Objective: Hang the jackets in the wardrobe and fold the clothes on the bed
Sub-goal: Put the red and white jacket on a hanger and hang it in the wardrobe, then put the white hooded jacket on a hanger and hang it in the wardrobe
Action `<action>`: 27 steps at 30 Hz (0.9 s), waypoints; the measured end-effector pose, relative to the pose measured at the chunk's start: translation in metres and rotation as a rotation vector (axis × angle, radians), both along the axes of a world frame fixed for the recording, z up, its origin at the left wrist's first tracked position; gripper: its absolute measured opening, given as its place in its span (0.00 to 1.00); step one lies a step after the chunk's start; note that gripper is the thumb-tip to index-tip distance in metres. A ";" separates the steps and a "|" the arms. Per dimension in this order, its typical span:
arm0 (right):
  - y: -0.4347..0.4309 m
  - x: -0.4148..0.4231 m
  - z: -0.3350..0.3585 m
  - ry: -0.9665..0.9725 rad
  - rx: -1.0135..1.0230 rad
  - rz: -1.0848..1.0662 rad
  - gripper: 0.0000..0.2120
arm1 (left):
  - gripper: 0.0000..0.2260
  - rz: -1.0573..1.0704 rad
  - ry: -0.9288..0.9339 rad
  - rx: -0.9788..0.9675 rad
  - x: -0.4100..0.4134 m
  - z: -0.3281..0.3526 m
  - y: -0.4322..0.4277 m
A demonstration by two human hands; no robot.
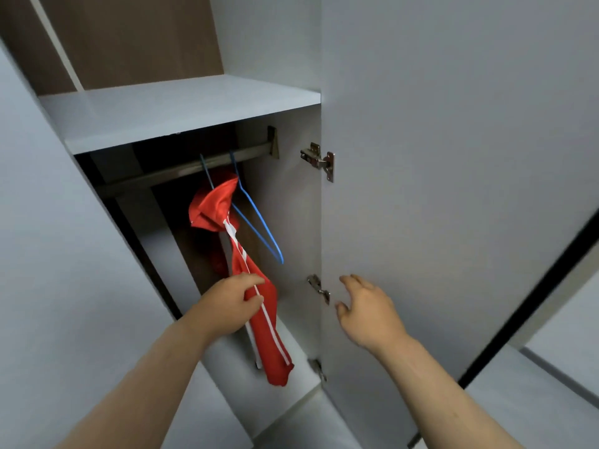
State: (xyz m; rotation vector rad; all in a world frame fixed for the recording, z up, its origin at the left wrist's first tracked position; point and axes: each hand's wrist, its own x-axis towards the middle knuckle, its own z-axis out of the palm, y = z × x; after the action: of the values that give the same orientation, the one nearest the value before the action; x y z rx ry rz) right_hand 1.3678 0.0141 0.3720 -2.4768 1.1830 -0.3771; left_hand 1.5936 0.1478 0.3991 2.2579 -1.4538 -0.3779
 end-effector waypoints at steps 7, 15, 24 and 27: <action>0.066 -0.067 -0.001 0.066 0.110 -0.207 0.26 | 0.22 -0.124 -0.015 0.007 -0.022 -0.025 0.032; 0.146 -0.178 0.000 0.154 0.082 -0.454 0.25 | 0.23 -0.359 -0.026 -0.018 -0.113 -0.054 0.041; 0.230 -0.349 0.002 0.048 0.140 -0.809 0.28 | 0.22 -0.664 -0.043 0.003 -0.267 -0.035 0.028; 0.262 -0.413 0.002 0.022 0.159 -0.891 0.29 | 0.22 -0.731 -0.050 -0.007 -0.334 -0.026 0.033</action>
State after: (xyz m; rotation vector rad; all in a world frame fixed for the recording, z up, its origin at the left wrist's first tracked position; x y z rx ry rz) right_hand 0.9543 0.2760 0.3736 -1.6951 2.1798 -0.4491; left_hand 1.2600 0.1807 0.3729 1.6611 -2.2683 -0.5245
